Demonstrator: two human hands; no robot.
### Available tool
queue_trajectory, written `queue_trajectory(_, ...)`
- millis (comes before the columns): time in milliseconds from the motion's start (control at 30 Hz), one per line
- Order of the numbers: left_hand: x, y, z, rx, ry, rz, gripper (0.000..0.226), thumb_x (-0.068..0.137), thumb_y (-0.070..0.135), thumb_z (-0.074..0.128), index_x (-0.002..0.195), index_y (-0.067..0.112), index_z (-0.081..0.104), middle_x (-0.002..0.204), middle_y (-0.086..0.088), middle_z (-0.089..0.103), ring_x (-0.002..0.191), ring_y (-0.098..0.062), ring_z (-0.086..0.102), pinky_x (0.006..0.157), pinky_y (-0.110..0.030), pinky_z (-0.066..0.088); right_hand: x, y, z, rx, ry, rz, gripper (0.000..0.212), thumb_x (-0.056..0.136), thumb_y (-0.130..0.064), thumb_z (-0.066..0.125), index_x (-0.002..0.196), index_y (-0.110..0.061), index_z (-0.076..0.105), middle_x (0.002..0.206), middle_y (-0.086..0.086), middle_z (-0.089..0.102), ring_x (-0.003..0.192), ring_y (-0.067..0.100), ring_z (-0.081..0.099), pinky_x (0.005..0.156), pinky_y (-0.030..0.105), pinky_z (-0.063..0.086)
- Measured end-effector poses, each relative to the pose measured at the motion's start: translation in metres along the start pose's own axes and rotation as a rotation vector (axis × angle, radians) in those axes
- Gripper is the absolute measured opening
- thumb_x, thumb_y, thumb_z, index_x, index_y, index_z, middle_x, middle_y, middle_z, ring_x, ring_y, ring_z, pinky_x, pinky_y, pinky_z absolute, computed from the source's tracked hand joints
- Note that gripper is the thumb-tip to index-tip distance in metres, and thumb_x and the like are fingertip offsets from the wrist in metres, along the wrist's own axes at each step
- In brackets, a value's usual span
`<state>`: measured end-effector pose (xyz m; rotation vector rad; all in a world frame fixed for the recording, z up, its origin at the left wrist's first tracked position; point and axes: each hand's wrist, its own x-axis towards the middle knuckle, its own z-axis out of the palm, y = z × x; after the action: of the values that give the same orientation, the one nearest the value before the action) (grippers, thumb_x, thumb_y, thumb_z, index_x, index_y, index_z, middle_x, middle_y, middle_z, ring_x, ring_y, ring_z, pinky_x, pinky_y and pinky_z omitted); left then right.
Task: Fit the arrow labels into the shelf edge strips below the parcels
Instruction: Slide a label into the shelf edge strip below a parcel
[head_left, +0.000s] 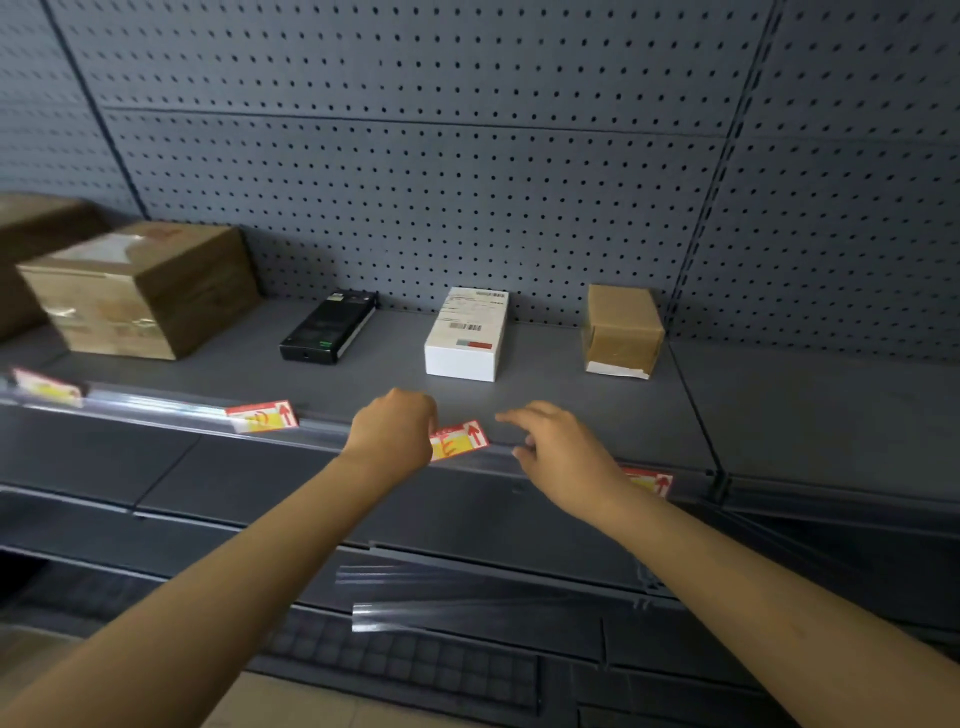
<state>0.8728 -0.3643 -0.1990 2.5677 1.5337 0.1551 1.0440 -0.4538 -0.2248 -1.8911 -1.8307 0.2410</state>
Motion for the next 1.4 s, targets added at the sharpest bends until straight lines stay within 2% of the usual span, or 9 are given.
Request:
queue_trajectory(133, 0.007, -0.022, 0.002, 0.019, -0.035, 0.07, 0.026, 0.086, 0.006, 0.056, 0.106, 0.014, 0.071, 0.108, -0.011, 0.07, 0.097, -0.03, 0.067, 0.081, -0.037, 0.054, 0.021, -0.025, 0.015, -0.025, 0.036, 0.043, 0.044, 0.091, -0.007, 0.058, 0.133, -0.019, 0.054, 0.129, 0.005, 0.057, 0.109, 0.023, 0.058, 0.092, 0.036, 0.051)
queue_trajectory(333, 0.017, -0.043, 0.009, 0.048, -0.1, 0.238, 0.031, 0.086, 0.006, 0.057, 0.114, 0.014, 0.069, 0.113, -0.011, 0.069, 0.1, -0.03, 0.067, 0.085, -0.038, 0.055, 0.032, -0.049, 0.031, -0.144, 0.056, 0.159, 0.02, 0.093, -0.009, 0.055, 0.106, -0.011, 0.069, 0.111, 0.008, 0.061, 0.096, 0.026, 0.061, 0.082, 0.041, 0.052)
queue_trajectory(433, 0.021, -0.048, 0.012, 0.037, -0.104, 0.273, 0.031, 0.088, 0.006, 0.057, 0.116, 0.013, 0.068, 0.114, -0.011, 0.068, 0.1, -0.03, 0.067, 0.085, -0.038, 0.055, 0.031, -0.056, 0.035, -0.188, 0.094, 0.194, 0.017, 0.094, -0.01, 0.055, 0.102, -0.009, 0.069, 0.108, 0.008, 0.059, 0.091, 0.024, 0.061, 0.08, 0.036, 0.053)
queue_trajectory(767, 0.024, -0.064, 0.017, 0.003, -0.105, 0.28, 0.029, 0.088, 0.007, 0.055, 0.112, 0.014, 0.07, 0.112, -0.011, 0.069, 0.099, -0.031, 0.067, 0.083, -0.037, 0.054, 0.031, -0.056, 0.048, -0.201, 0.085, 0.238, 0.014, 0.092, -0.01, 0.058, 0.099, -0.013, 0.069, 0.103, 0.006, 0.061, 0.086, 0.021, 0.061, 0.08, 0.032, 0.055)
queue_trajectory(933, 0.027, -0.065, 0.021, 0.002, -0.09, 0.295, 0.026, 0.089, 0.009, 0.057, 0.109, 0.015, 0.071, 0.11, -0.01, 0.069, 0.095, -0.029, 0.068, 0.08, -0.036, 0.054, 0.03, -0.056, 0.051, -0.34, 0.032, 0.209, 0.017, 0.091, -0.008, 0.057, 0.102, -0.014, 0.069, 0.103, 0.005, 0.064, 0.088, 0.022, 0.063, 0.077, 0.034, 0.055)
queue_trajectory(1100, 0.027, -0.064, 0.025, 0.015, -0.077, 0.306, 0.024, 0.09, 0.009, 0.058, 0.109, 0.015, 0.071, 0.107, -0.009, 0.069, 0.091, -0.027, 0.068, 0.076, -0.032, 0.053, 0.03, -0.059, 0.054, -0.48, -0.078, 0.156, 0.021, 0.087, 0.001, 0.058, 0.105, -0.008, 0.064, 0.103, 0.01, 0.062, 0.091, 0.024, 0.06, 0.067, 0.028, 0.043)
queue_trajectory(1267, 0.031, -0.065, 0.022, -0.002, -0.082, 0.302, 0.024, 0.089, 0.012, 0.058, 0.108, 0.017, 0.072, 0.11, -0.009, 0.068, 0.095, -0.028, 0.067, 0.077, -0.034, 0.052, 0.031, -0.056, 0.053, -0.454, -0.088, 0.136, 0.028, 0.085, 0.004, 0.06, 0.111, -0.007, 0.065, 0.108, 0.011, 0.061, 0.095, 0.026, 0.06, 0.079, 0.034, 0.053)
queue_trajectory(1400, 0.031, -0.065, 0.022, -0.012, -0.085, 0.289, 0.022, 0.09, 0.016, 0.059, 0.109, 0.016, 0.071, 0.11, -0.008, 0.069, 0.094, -0.026, 0.068, 0.078, -0.032, 0.053, 0.034, -0.055, 0.052, -0.439, -0.091, 0.121, 0.029, 0.086, 0.003, 0.059, 0.112, -0.007, 0.065, 0.108, 0.011, 0.061, 0.095, 0.026, 0.06, 0.081, 0.034, 0.053)
